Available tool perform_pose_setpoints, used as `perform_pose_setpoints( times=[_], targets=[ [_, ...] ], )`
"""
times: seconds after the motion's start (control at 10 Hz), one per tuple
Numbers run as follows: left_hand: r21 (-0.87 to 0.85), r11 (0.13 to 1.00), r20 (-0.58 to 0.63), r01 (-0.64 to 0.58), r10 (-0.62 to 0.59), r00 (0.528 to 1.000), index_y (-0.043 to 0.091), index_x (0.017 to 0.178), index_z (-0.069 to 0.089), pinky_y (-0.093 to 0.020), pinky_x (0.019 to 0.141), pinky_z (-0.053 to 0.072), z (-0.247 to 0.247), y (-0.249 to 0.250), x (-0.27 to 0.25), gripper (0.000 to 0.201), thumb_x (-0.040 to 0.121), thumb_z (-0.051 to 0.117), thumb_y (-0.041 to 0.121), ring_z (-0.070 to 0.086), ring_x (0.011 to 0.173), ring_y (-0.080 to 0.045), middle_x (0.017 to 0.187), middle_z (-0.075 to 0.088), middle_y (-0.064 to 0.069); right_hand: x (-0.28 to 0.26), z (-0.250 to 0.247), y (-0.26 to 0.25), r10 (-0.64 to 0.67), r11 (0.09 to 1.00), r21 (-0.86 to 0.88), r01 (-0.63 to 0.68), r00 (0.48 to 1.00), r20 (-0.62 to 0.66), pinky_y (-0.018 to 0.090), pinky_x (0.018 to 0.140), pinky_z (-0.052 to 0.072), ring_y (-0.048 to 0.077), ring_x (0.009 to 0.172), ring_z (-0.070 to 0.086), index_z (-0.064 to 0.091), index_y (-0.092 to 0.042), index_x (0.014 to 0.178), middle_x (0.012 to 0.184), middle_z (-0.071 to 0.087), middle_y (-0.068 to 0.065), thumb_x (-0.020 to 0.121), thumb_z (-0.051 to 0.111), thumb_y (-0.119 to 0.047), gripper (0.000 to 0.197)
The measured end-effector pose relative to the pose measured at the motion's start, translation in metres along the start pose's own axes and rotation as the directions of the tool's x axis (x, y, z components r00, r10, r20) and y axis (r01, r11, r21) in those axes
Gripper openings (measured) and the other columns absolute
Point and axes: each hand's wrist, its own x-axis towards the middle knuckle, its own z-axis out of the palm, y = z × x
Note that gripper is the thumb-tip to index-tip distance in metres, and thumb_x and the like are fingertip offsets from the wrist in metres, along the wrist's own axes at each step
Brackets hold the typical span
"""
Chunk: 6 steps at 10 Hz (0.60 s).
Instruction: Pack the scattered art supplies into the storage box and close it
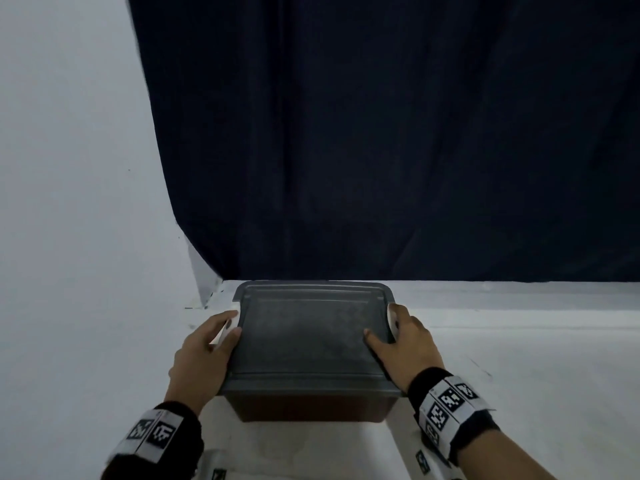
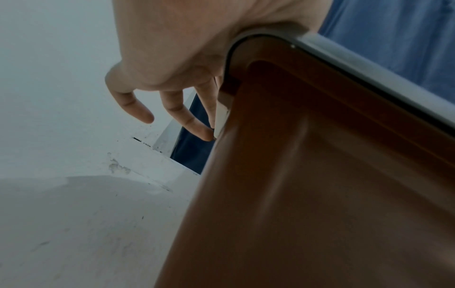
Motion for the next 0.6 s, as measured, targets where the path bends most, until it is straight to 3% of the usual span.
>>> perform_pose_setpoints(
  times=[0.1, 0.2, 0.3, 0.4, 0.5, 0.6],
  targets=[
    [0.004, 1.000, -0.002, -0.002, 0.002, 1.000, 0.049, 0.117, 0.062, -0.048, 0.104, 0.045, 0.007, -0.004, 0.021, 0.023, 0.095, 0.061, 0.042, 0.064, 0.102, -0.016, 0.130, 0.063, 0.013, 0.019, 0.004, -0.002, -0.004, 1.000, 0.011, 0.004, 1.000, -0.005, 0.035, 0.097, 0.047, 0.023, 0.113, 0.053, 0.034, -0.023, 0.142, 0.123, 0.056, 0.005, 0.084, 0.064, -0.053, 0.071],
    [-0.012, 1.000, 0.021, -0.005, 0.005, 1.000, 0.048, 0.119, 0.061, -0.050, 0.106, 0.044, 0.013, -0.007, 0.037, 0.023, 0.097, 0.059, 0.041, 0.061, 0.115, -0.020, 0.131, 0.062, 0.013, 0.034, 0.008, -0.002, -0.025, 0.998, 0.049, 0.025, 1.000, -0.007, 0.025, 0.085, 0.044, 0.018, 0.100, 0.051, 0.039, -0.022, 0.137, 0.112, 0.054, 0.002, 0.085, 0.067, -0.048, 0.065],
    [-0.056, 0.998, 0.035, 0.012, -0.010, 0.999, 0.044, 0.121, 0.062, -0.046, 0.106, 0.043, 0.015, -0.007, 0.042, 0.025, 0.098, 0.057, 0.037, 0.059, 0.117, -0.019, 0.129, 0.061, 0.014, 0.039, 0.010, 0.000, -0.046, 0.996, 0.074, 0.047, 0.999, -0.015, 0.021, 0.080, 0.040, 0.014, 0.094, 0.048, 0.042, -0.023, 0.132, 0.103, 0.049, -0.003, 0.084, 0.069, -0.045, 0.059],
    [-0.060, 0.998, 0.015, 0.001, -0.001, 1.000, 0.053, 0.114, 0.062, -0.049, 0.107, 0.043, 0.015, -0.009, 0.040, 0.022, 0.096, 0.060, 0.040, 0.060, 0.117, -0.016, 0.126, 0.064, 0.016, 0.039, 0.011, 0.003, -0.050, 0.995, 0.081, 0.052, 0.998, -0.025, 0.021, 0.080, 0.040, 0.015, 0.093, 0.050, 0.043, -0.024, 0.130, 0.102, 0.052, -0.002, 0.083, 0.069, -0.046, 0.058],
    [0.089, 0.995, -0.024, 0.042, -0.040, 0.999, 0.064, 0.108, 0.056, -0.052, 0.106, 0.041, 0.014, -0.007, 0.039, 0.019, 0.095, 0.056, 0.051, 0.062, 0.109, -0.017, 0.123, 0.062, 0.017, 0.039, 0.010, 0.002, -0.037, 0.998, 0.044, 0.039, 0.999, -0.038, 0.026, 0.084, 0.046, 0.018, 0.099, 0.054, 0.043, -0.025, 0.132, 0.109, 0.058, 0.001, 0.081, 0.067, -0.053, 0.063],
    [0.152, 0.988, 0.005, 0.024, -0.025, 1.000, 0.051, 0.125, 0.056, -0.043, 0.103, 0.042, 0.012, 0.005, 0.033, 0.028, 0.097, 0.051, 0.052, 0.063, 0.106, -0.021, 0.131, 0.062, 0.011, 0.033, 0.008, 0.004, 0.001, 0.999, 0.037, 0.003, 0.996, -0.091, 0.033, 0.092, 0.048, 0.021, 0.109, 0.055, 0.047, -0.028, 0.132, 0.116, 0.061, 0.001, 0.081, 0.061, -0.064, 0.064]
  ],
)
